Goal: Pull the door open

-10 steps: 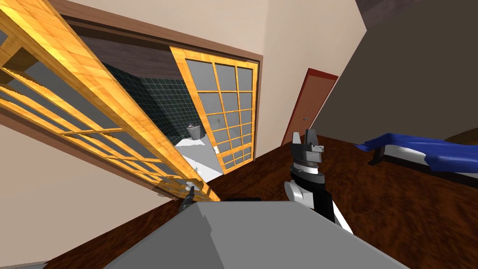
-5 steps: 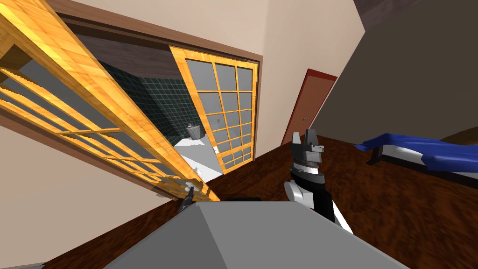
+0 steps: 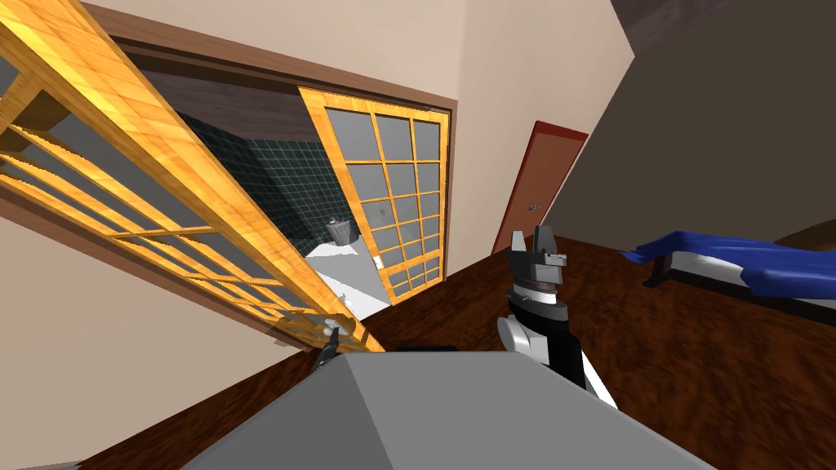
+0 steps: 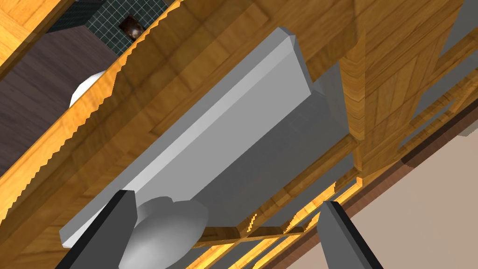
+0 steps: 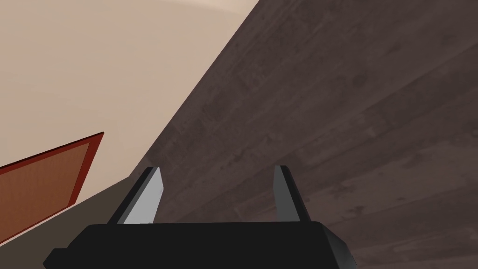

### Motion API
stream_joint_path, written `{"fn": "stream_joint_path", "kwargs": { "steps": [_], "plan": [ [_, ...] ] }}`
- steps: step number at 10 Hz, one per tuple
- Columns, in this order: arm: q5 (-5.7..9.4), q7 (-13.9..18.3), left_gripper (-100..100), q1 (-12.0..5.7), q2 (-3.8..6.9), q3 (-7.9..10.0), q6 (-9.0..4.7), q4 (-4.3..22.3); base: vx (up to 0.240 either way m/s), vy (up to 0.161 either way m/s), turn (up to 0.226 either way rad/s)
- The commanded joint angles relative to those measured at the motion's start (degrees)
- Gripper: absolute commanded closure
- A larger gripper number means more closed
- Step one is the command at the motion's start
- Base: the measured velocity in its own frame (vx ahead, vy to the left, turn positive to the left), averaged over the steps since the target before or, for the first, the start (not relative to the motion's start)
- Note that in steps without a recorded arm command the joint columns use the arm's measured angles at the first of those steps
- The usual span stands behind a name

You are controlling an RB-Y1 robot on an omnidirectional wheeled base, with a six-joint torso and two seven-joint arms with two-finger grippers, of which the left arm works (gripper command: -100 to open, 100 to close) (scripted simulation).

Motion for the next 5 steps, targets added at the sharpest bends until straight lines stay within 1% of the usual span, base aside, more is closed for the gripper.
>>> {"fn": "stream_joint_path", "kwargs": {
  "steps": [1, 3, 5],
  "plan": [
    [0.05, 1.67, 100, -0.02, 0.01, -0.11, 0.0, -0.13, -0.023, -0.019, -0.079],
    [0.09, 3.13, 100, -0.04, 0.02, -0.21, 0.0, -0.25, -0.042, 0.0, -0.061],
    [0.17, 5.56, 100, -0.08, 0.04, -0.38, 0.01, -0.45, -0.035, 0.028, -0.063]
  ]
}}
